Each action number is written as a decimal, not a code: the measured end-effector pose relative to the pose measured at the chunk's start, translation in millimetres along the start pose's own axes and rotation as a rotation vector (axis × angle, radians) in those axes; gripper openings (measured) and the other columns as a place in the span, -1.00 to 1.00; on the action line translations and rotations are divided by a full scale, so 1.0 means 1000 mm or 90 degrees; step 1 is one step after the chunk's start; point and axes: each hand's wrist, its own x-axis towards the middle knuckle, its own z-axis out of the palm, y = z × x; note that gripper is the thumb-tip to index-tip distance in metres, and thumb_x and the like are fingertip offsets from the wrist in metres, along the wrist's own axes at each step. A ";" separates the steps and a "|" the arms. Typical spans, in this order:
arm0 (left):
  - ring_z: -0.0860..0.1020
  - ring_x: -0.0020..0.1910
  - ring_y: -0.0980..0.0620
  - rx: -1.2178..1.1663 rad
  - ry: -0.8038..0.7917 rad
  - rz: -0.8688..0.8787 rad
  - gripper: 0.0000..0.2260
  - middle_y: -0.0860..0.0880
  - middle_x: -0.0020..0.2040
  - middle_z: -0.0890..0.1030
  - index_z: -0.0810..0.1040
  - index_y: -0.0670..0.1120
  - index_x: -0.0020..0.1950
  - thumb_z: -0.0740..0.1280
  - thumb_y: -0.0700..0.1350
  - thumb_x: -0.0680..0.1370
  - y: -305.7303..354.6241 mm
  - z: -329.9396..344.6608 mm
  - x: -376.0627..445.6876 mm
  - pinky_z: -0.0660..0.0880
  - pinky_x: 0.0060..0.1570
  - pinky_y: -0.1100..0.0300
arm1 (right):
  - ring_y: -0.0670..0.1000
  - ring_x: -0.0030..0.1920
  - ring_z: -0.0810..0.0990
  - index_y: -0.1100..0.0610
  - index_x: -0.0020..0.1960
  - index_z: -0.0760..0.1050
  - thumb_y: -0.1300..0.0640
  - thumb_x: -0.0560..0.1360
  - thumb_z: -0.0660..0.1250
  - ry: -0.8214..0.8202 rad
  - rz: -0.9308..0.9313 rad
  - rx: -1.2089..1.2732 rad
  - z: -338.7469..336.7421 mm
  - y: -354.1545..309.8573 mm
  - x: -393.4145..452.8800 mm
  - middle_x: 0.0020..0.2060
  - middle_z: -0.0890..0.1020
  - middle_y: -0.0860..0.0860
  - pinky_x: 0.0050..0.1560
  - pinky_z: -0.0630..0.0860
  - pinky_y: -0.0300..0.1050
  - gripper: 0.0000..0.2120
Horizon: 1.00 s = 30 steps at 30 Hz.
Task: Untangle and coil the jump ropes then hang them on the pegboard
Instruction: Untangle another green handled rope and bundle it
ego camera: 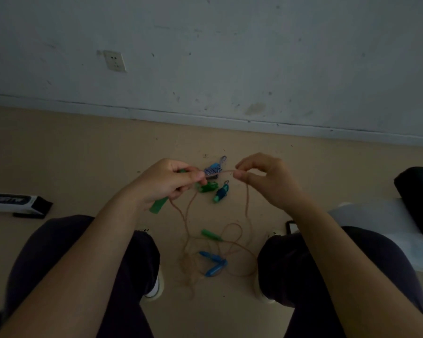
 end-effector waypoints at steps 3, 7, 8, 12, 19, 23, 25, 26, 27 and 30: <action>0.27 -0.52 0.13 -0.009 -0.018 0.001 -0.83 0.05 -0.45 0.41 0.73 -0.12 0.00 0.42 -0.04 0.56 -0.001 0.010 0.003 0.23 -0.50 0.31 | -0.12 -0.25 0.65 0.15 -0.01 0.55 0.20 0.46 0.46 -0.107 0.036 0.144 0.012 -0.007 -0.005 -0.24 0.68 0.00 -0.17 0.56 -0.31 -0.86; 0.31 -0.52 0.14 -0.017 -0.044 -0.014 -0.77 0.03 -0.44 0.46 0.68 -0.20 0.07 0.43 -0.05 0.56 -0.003 0.022 0.005 0.25 -0.51 0.32 | -0.12 -0.40 0.52 0.11 -0.11 0.51 0.21 0.47 0.47 -0.138 0.053 0.113 0.029 -0.014 -0.007 -0.33 0.61 0.07 -0.34 0.49 -0.21 -0.87; 0.32 -0.52 0.14 -0.020 -0.046 -0.011 -0.78 0.04 -0.44 0.47 0.69 -0.19 0.07 0.43 -0.05 0.56 -0.002 0.020 0.005 0.26 -0.51 0.32 | -0.16 -0.41 0.49 0.10 -0.15 0.50 0.20 0.47 0.47 -0.111 0.050 0.093 0.026 -0.013 -0.006 -0.34 0.59 0.05 -0.35 0.46 -0.26 -0.86; 0.31 -0.51 0.12 0.007 -0.008 0.011 -0.84 0.04 -0.42 0.48 0.74 -0.06 -0.10 0.42 -0.02 0.56 -0.001 0.000 0.003 0.25 -0.48 0.30 | -0.26 -0.40 0.48 0.16 -0.12 0.49 0.24 0.53 0.38 0.011 0.027 0.071 0.001 -0.007 -0.001 -0.30 0.57 0.01 -0.34 0.43 -0.39 -0.92; 0.31 -0.51 0.14 -0.049 -0.023 0.015 -0.75 0.05 -0.45 0.46 0.72 -0.14 -0.04 0.48 0.02 0.46 -0.002 0.017 0.005 0.27 -0.52 0.33 | -0.14 -0.32 0.57 0.11 -0.01 0.53 0.19 0.46 0.47 -0.136 0.043 0.162 0.012 -0.008 -0.006 -0.24 0.66 0.04 -0.30 0.52 -0.24 -0.85; 0.33 -0.53 0.15 -0.023 -0.036 0.005 -0.79 0.04 -0.44 0.50 0.69 -0.18 0.05 0.43 -0.05 0.56 -0.002 0.023 0.007 0.27 -0.52 0.33 | -0.08 -0.32 0.57 0.09 -0.18 0.50 0.23 0.44 0.49 -0.092 0.018 0.129 0.024 -0.007 -0.003 -0.30 0.65 0.08 -0.23 0.55 -0.06 -0.84; 0.33 -0.52 0.15 0.003 -0.011 0.005 -0.81 0.05 -0.43 0.50 0.71 -0.14 0.03 0.42 -0.03 0.56 0.001 0.012 0.005 0.26 -0.51 0.32 | -0.19 -0.36 0.54 0.05 -0.18 0.50 0.16 0.46 0.46 -0.029 0.008 0.083 0.012 -0.002 0.001 -0.32 0.63 -0.02 -0.30 0.51 -0.27 -0.86; 0.33 -0.51 0.14 0.019 0.012 0.004 -0.82 0.06 -0.43 0.49 0.72 -0.12 0.01 0.42 -0.03 0.56 0.001 0.005 0.004 0.26 -0.50 0.32 | -0.24 -0.38 0.52 0.04 -0.16 0.50 0.14 0.48 0.44 0.007 0.010 0.067 0.005 0.002 0.002 -0.31 0.61 -0.04 -0.32 0.48 -0.34 -0.88; 0.32 -0.51 0.14 0.028 0.040 0.004 -0.84 0.06 -0.43 0.49 0.73 -0.10 -0.01 0.42 -0.03 0.57 0.001 -0.001 0.003 0.26 -0.50 0.31 | -0.25 -0.39 0.51 0.04 -0.13 0.51 0.12 0.50 0.41 0.044 0.021 0.061 -0.003 0.006 0.003 -0.31 0.60 -0.05 -0.34 0.46 -0.37 -0.91; 0.28 -0.51 0.13 -0.007 0.100 0.022 -0.88 0.06 -0.46 0.45 0.73 -0.08 -0.06 0.41 -0.09 0.58 -0.001 -0.005 0.002 0.22 -0.52 0.33 | -0.18 -0.37 0.53 0.08 -0.07 0.53 0.11 0.52 0.40 0.123 0.060 0.099 -0.018 0.013 0.003 -0.30 0.62 -0.03 -0.28 0.51 -0.29 -0.93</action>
